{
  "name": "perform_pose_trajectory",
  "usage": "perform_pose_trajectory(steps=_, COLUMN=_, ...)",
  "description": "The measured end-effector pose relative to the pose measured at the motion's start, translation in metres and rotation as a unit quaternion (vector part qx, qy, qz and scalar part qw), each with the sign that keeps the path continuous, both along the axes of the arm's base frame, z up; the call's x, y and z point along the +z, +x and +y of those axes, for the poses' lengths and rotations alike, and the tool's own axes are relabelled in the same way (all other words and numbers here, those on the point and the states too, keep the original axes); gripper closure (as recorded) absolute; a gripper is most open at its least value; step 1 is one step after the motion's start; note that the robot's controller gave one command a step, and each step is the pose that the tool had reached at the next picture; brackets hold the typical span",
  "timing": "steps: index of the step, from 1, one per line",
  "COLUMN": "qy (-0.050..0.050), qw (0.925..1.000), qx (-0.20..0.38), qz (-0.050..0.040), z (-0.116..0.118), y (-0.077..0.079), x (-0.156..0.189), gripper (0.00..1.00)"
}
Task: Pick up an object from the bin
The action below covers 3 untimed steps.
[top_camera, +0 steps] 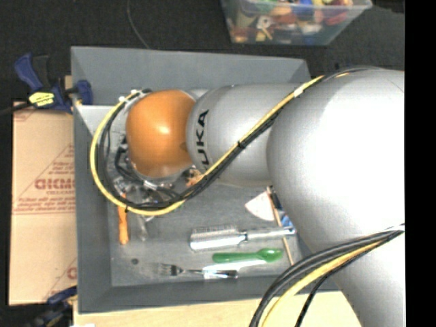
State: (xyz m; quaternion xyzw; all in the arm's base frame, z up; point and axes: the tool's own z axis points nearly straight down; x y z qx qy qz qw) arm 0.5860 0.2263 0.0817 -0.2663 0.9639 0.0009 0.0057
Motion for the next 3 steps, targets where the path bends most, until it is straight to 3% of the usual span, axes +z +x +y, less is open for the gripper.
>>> perform_pose_trajectory(steps=1, qy=-0.001, qw=0.9955, qx=0.095, qz=-0.0012, z=0.003, y=0.015, x=0.048, gripper=0.00)
perform_pose_trajectory(steps=2, qy=0.000, qw=0.9997, qx=0.025, qz=0.0030, z=-0.001, y=0.001, x=-0.014, gripper=0.00)
perform_pose_trajectory(steps=3, qy=-0.002, qw=0.9585, qx=0.285, qz=-0.0069, z=-0.003, y=0.023, x=-0.009, gripper=0.00)
